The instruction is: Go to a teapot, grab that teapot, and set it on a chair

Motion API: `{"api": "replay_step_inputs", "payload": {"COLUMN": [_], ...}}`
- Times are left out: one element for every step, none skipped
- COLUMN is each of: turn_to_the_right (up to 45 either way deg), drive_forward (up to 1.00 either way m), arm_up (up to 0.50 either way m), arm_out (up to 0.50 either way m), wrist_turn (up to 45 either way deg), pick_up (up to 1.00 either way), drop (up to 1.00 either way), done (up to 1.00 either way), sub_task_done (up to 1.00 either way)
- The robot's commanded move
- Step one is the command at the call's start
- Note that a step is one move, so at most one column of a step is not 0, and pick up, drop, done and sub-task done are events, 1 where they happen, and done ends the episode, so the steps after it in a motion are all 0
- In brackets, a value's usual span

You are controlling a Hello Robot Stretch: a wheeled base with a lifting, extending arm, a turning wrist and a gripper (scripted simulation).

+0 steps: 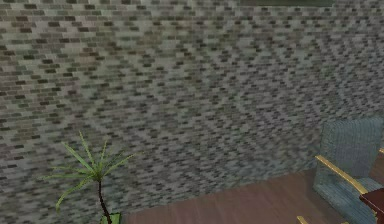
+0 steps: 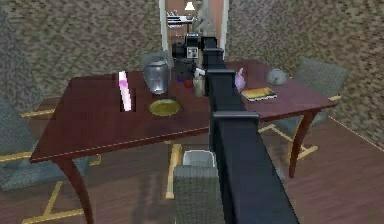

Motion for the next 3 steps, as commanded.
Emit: {"api": "replay_step_inputs", "payload": {"turn_to_the_right": [0.0, 0.0, 0.0], "drive_forward": [0.00, 0.00, 0.00], "arm_up": [-0.36, -0.32, 0.00], "arm_out": [0.00, 0.00, 0.00], "wrist_turn": [0.0, 0.0, 0.0], "pick_up": [0.00, 0.00, 0.00], "drop": [0.00, 0.00, 1.00], "done": [0.00, 0.00, 0.00], "sub_task_done": [0.00, 0.00, 0.00]}}
